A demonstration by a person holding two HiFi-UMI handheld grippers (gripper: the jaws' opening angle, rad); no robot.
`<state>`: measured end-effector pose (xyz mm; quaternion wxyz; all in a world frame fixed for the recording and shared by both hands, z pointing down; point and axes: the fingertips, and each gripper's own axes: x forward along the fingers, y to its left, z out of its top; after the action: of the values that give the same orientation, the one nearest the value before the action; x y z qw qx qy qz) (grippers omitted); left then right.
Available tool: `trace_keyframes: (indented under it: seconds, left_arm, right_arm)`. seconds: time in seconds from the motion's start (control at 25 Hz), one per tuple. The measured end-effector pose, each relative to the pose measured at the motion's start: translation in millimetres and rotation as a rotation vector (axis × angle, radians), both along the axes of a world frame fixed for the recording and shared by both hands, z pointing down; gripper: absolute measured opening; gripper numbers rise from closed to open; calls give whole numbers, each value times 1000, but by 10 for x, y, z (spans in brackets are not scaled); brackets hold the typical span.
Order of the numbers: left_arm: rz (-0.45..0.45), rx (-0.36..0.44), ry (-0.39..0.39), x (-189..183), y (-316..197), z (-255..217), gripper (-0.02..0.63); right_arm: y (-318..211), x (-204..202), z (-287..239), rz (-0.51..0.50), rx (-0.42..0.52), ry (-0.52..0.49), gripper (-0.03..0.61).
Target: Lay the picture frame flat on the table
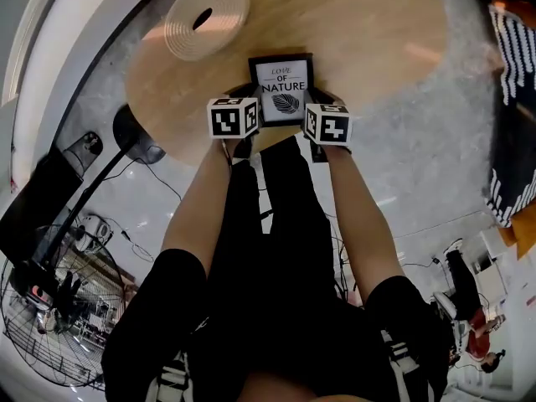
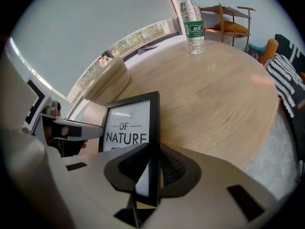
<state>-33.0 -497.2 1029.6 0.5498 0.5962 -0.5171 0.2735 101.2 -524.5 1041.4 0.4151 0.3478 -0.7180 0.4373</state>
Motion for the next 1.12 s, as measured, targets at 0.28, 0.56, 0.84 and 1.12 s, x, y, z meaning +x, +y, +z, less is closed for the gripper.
trace_keyframes:
  seconds: [0.28,0.56,0.84,1.12]
  left_arm:
    - [1,80,-69,-93,-91,-84,88]
    - [-3,255,-112,-282,-189,-1286,98]
    - [-37,525,-227,-590,-161,-3235,60]
    - [6,815,-338,-722,572,-5469,25]
  right_arm:
    - [-135,-53,-107,-7,101,40,92]
    - [-381,-82,-1294,75,285,-9,87]
    - [-296,-405,-3332,92,535,-161,60]
    - [354,-621,-5695,110,865,-319,15]
